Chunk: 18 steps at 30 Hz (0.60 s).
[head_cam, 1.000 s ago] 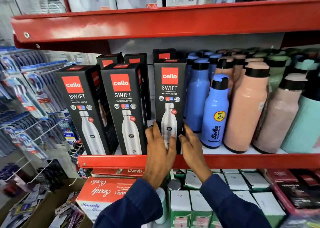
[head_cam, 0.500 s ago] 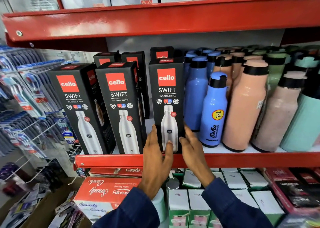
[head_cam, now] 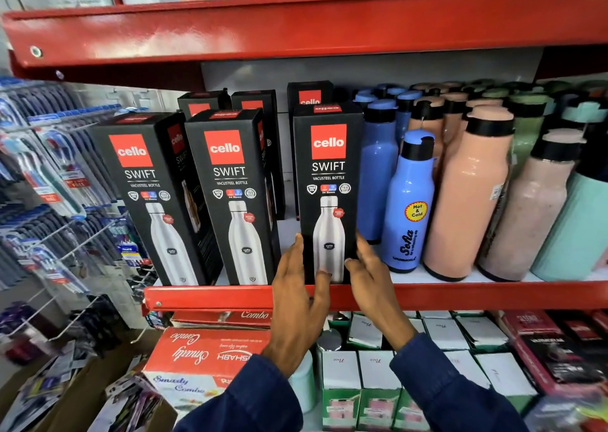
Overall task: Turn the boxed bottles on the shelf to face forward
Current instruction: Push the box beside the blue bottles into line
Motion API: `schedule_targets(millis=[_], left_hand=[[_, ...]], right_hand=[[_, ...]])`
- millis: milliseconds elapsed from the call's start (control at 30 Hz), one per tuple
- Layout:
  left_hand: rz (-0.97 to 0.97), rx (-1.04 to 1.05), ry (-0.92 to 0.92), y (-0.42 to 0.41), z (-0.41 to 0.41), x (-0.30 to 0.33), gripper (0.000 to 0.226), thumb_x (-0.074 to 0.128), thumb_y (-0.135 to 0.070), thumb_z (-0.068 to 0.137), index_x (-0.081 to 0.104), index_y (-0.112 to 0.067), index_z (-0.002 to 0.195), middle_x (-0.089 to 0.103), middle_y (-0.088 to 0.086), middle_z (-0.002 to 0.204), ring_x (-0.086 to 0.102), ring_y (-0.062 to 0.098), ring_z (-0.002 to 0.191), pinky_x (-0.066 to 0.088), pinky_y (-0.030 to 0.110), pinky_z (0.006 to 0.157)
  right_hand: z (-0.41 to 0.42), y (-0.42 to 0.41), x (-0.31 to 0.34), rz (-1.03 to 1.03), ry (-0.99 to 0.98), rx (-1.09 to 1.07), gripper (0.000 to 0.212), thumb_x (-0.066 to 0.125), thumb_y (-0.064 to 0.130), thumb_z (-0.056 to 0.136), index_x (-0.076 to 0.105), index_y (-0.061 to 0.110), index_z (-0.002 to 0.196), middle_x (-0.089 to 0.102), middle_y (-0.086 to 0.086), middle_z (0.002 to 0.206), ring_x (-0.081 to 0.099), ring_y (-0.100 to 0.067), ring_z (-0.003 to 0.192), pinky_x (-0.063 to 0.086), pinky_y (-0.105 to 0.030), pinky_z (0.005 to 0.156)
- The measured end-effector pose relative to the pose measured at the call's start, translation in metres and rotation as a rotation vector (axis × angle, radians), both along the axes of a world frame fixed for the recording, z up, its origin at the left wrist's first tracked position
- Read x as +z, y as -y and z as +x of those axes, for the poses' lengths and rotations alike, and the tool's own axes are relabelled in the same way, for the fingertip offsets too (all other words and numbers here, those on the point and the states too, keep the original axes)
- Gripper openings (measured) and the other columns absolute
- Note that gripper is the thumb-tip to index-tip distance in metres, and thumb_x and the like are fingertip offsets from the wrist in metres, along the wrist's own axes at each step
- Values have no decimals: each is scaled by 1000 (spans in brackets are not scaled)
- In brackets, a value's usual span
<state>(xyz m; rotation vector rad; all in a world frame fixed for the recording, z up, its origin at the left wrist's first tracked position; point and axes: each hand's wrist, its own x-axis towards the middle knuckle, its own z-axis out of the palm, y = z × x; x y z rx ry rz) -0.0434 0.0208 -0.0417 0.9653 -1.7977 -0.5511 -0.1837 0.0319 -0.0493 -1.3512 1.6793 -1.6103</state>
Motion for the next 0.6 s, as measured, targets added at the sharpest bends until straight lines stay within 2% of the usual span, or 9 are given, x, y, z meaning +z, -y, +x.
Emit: schedule_targets(millis=[133,167,267,300,367,500,567,600], left_hand=[[25,-6,-33,0,1,-5,68,57,-21,93,32,-14,156,50,3,152,49,16,139,43,43,115],[35,-14,-40,0,2,-6,69,58,-22,93,30,-17,156,50,1,152,50,14,138,44,42,115],[59,-28,-35,2,2,-12,68,61,-22,93,29,-26,153,56,-5,144,57,9,128,48,38,110],[61,-30,-32,2,2,-14,68,62,-22,93,29,-27,152,58,-9,141,58,5,126,49,35,109],[65,-40,-24,4,2,-17,69,62,-23,93,27,-29,152,54,-20,138,56,-5,123,46,26,109],[66,-56,-24,7,3,-18,71,64,-22,93,28,-23,154,50,-15,140,54,3,126,41,20,106],[64,-51,-17,7,4,-17,72,65,-22,93,28,-22,155,48,-16,138,52,1,125,40,18,104],[78,-47,-10,7,4,-16,73,65,-22,93,28,-22,156,47,-17,137,50,0,124,39,16,103]], right_hand=[[1,-2,2,11,-22,-2,67,43,5,88,34,35,147,64,15,97,49,-11,113,46,-10,80],[1,-3,2,10,-27,-4,67,43,4,88,33,34,147,66,13,100,50,-14,111,46,-11,81],[2,-6,1,21,-43,-15,69,44,2,88,33,32,148,69,-11,118,55,-26,106,47,-31,86],[2,-7,1,22,-46,-20,69,44,1,88,33,32,148,68,-14,120,56,-28,105,47,-32,86],[3,-8,0,30,-48,-28,69,45,1,87,34,32,148,69,-12,119,57,-28,104,48,-34,86],[2,-8,-2,38,-49,-32,70,46,0,86,35,33,147,68,-13,120,57,-28,106,49,-39,88],[1,-8,-4,45,-50,-33,70,46,0,86,35,31,147,69,-2,119,52,-22,110,51,-32,87],[1,-9,-2,57,-55,-32,69,46,1,86,35,31,148,68,11,116,52,-18,113,52,-24,85]])
